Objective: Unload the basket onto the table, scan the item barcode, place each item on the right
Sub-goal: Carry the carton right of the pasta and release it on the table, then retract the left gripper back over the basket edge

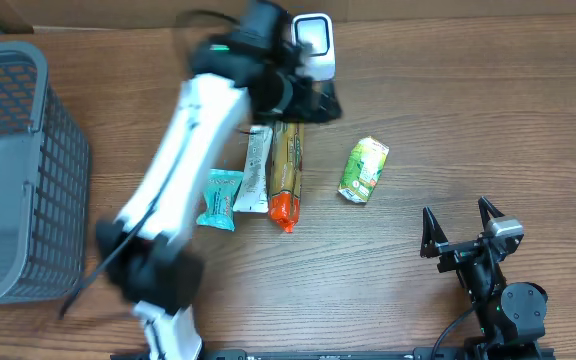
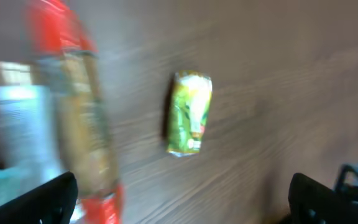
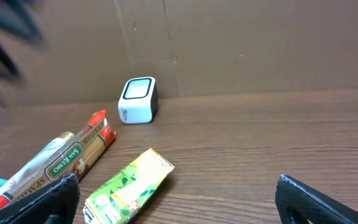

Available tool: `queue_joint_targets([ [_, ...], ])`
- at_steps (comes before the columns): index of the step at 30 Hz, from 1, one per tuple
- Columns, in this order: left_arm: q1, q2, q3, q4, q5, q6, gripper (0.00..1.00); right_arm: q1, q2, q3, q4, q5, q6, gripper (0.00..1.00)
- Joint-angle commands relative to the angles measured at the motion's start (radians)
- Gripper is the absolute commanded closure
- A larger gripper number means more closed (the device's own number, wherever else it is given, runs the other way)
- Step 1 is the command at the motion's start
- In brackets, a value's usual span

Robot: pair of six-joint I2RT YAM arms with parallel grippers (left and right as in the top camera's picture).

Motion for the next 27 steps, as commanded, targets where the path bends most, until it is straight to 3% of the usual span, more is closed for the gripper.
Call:
queue_joint_targets([
  [1,0.076,-0.172,0.024,-0.076,-0.142,0.045,0.00,-0.004,-0.009,-0.011,0.005,0.006,0.004,0.00],
  [8,0.196,-0.363,0.023,-0.298,-0.337,0.129,0.01,-0.004,-0.009,-0.011,0.005,0.006,0.004,0.00],
  [15,0.238,-0.413,0.021,-0.369,-0.352,0.283,0.00,-0.004,-0.009,-0.011,0.005,0.006,0.004,0.00],
  [27,0.240,-0.497,0.020,-0.386,-0.412,0.223,0.00,-0.004,-0.009,-0.011,0.005,0.006,0.004,0.00],
])
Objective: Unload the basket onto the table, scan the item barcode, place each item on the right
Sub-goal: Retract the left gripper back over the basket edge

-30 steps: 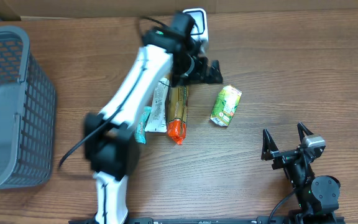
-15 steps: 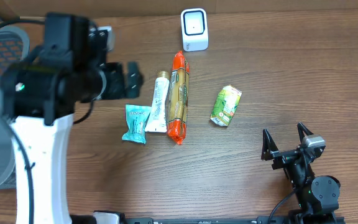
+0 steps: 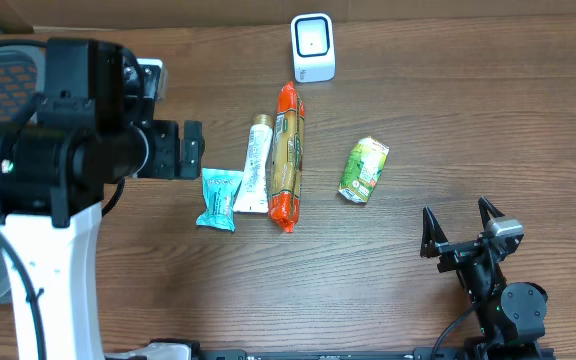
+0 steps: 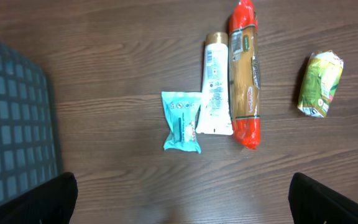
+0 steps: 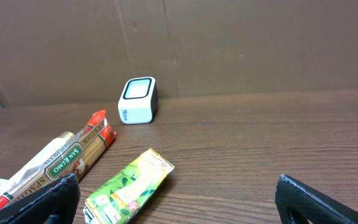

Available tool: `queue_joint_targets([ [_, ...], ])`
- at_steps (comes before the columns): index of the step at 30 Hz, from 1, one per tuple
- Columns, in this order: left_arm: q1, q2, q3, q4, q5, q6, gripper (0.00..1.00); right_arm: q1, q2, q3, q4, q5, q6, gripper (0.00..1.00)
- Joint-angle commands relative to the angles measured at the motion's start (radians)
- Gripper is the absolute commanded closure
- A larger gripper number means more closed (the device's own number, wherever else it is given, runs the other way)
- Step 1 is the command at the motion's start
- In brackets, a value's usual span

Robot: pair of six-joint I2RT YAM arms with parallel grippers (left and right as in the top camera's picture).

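The white barcode scanner (image 3: 313, 47) (image 5: 138, 100) stands at the back of the table. In front of it lie a long spaghetti pack (image 3: 287, 155) (image 4: 244, 73), a white tube (image 3: 256, 163) (image 4: 214, 84), a teal pouch (image 3: 218, 198) (image 4: 181, 121) and a green pouch (image 3: 364, 169) (image 5: 129, 186). My left gripper (image 3: 194, 150) (image 4: 182, 205) hangs open and empty, high over the table just left of the teal pouch. My right gripper (image 3: 456, 215) (image 5: 179, 199) rests open near the front right, pointing towards the green pouch.
A grey mesh basket (image 4: 11, 124) stands at the left edge, largely covered by my left arm in the overhead view. A cardboard wall (image 5: 229, 43) closes the back of the table behind the scanner.
My left arm was stretched out to the back by the scanner, over the spaghetti pack. Now it is drawn back to the left beside the basket, still open. The items and right arm have not moved.
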Motion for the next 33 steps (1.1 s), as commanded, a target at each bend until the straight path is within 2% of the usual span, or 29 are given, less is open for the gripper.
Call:
queue_joint_targets([
  [1,0.005,-0.070,-0.002,-0.005,-0.029,-0.029,0.00,-0.004,-0.009,-0.011,0.004,0.006,0.004,0.00],
  [6,0.062,-0.118,-0.050,-0.002,-0.064,-0.020,0.01,-0.004,-0.009,-0.011,0.005,0.006,0.004,0.00],
  [11,0.198,-0.116,-0.135,0.058,-0.012,0.158,0.01,-0.004,-0.009,-0.011,0.004,0.006,0.003,0.00],
  [15,0.327,-0.103,-0.253,0.187,-0.003,0.259,0.01,-0.004,-0.009,-0.011,0.005,0.006,0.004,0.00],
  [20,0.457,-0.067,-0.386,0.352,0.204,0.379,0.00,-0.004,-0.009,-0.011,0.004,0.006,0.004,0.00],
  [24,0.481,-0.018,-0.437,0.386,0.312,0.448,0.00,-0.004,-0.009,-0.011,0.004,0.006,0.003,0.00],
  [33,0.480,0.070,-0.440,0.378,0.322,0.449,0.00,-0.004,-0.009,-0.011,0.005,0.006,0.003,0.00],
])
